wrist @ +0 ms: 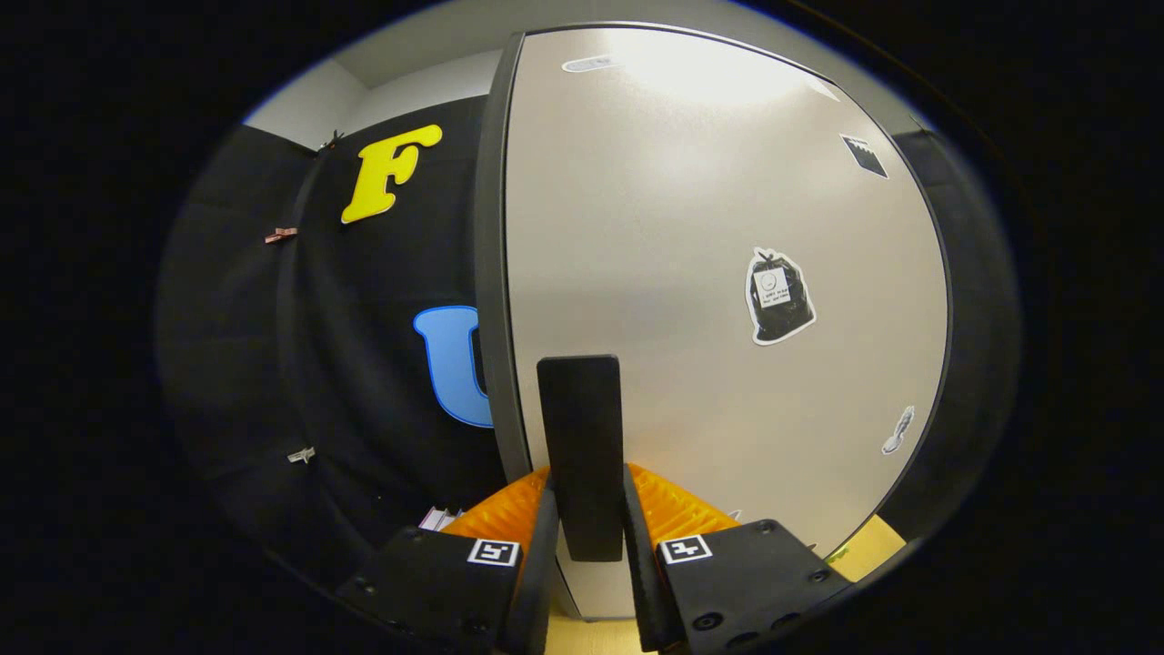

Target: Open the shoe cabinet door, grab the shoes and put them into the shoe cabinet, then close the shoe cabinet door.

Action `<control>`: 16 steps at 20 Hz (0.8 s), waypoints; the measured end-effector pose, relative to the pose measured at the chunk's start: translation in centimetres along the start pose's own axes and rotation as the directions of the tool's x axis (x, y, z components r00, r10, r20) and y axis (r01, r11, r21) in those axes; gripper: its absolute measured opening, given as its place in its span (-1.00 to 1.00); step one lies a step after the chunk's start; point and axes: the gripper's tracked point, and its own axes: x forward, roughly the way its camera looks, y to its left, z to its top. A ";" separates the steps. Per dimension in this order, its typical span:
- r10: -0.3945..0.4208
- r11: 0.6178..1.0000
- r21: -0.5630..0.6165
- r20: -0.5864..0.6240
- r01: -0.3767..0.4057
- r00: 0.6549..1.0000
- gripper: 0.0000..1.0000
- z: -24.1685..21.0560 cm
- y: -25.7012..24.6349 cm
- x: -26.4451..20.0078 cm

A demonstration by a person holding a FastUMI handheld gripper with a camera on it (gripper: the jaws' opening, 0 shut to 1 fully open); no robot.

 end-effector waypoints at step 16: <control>0.133 0.991 0.032 0.017 -0.133 0.991 -0.61 -0.2 -3.9 -15.0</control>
